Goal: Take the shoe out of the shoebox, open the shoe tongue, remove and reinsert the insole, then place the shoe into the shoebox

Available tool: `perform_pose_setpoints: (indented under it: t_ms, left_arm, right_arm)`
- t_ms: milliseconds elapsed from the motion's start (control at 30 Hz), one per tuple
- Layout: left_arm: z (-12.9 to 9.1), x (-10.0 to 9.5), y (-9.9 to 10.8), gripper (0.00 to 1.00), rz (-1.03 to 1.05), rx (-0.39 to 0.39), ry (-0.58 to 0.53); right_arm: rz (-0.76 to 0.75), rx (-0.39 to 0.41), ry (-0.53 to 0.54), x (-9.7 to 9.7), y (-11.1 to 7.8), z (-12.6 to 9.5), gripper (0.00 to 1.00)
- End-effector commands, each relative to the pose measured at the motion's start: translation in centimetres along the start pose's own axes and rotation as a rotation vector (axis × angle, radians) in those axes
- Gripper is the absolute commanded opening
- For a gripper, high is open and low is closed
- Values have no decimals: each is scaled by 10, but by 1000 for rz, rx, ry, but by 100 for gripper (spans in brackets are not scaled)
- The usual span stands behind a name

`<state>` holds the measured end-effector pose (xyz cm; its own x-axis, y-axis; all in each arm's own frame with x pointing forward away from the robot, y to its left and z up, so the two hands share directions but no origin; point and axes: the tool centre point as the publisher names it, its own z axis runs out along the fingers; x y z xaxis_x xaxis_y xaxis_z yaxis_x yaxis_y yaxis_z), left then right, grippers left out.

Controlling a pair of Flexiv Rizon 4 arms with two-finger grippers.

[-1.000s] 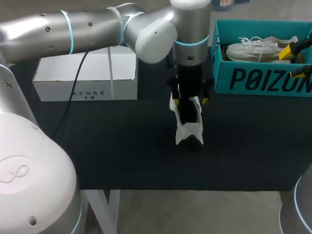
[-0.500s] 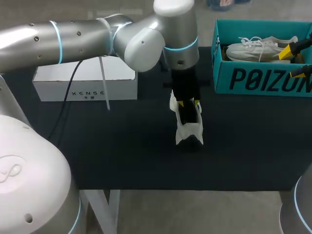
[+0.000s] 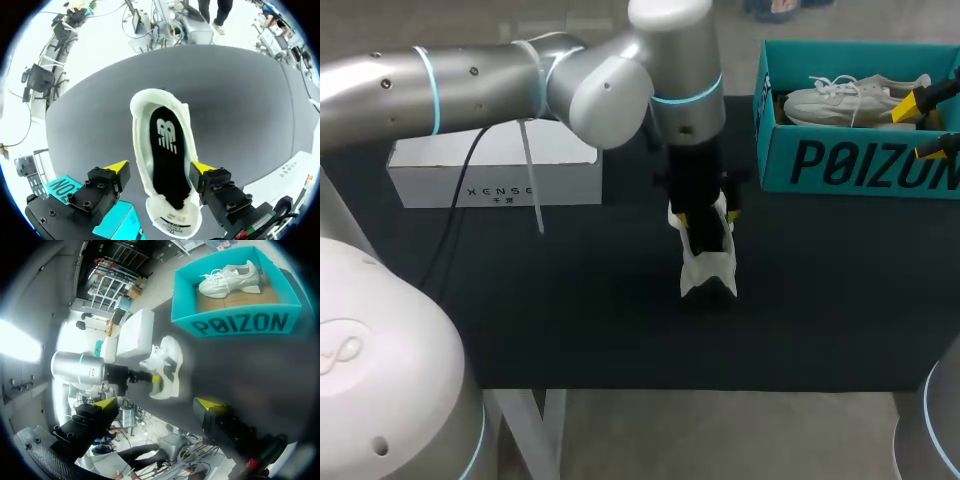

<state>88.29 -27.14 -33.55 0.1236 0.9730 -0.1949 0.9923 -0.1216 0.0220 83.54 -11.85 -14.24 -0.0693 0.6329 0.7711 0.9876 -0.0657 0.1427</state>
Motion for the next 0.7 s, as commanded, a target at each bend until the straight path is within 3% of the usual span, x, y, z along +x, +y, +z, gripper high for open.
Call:
perform_pose_setpoints:
  t_ms: [33, 67, 133, 167, 233, 333, 433, 500, 567, 600, 633, 700]
  left_arm:
    - [5, 1, 1, 34, 4, -2, 6]
    - [6, 1, 1, 32, 5, -1, 5]
    - [8, 2, 1, 18, 7, 2, 8]
    - [8, 2, 0, 18, 5, 6, 12]
    - [12, 2, 2, 8, 4, 2, 27]
    - [17, 2, 6, 0, 13, -15, 56]
    - [22, 2, 8, 0, 14, -14, 76]
    - [23, 3, 10, 15, 9, -16, 92]
    - [24, 4, 11, 44, 7, -20, 97]
    - [23, 5, 11, 72, 1, -19, 97]
    - [22, 6, 11, 84, -4, -16, 99]
    - [21, 7, 11, 98, -12, -15, 104]
  right_arm:
    - [1, -1, -3, 0, -1, 0, 100]
    - [1, -1, -3, 0, -1, 0, 100]
    - [1, -1, -3, 0, -1, 0, 100]
    - [1, -1, -3, 0, -1, 0, 100]
    - [1, -1, -3, 0, -1, 0, 100]
    - [1, -1, -3, 0, -1, 0, 100]
    - [1, -1, -3, 0, -1, 0, 100]
    - [1, -1, -3, 0, -1, 0, 100]
    - [1, -1, -3, 0, -1, 0, 100]
    - [1, -1, -3, 0, -1, 0, 100]
    - [1, -1, -3, 0, -1, 0, 100]
    - [1, -1, -3, 0, -1, 0, 100]
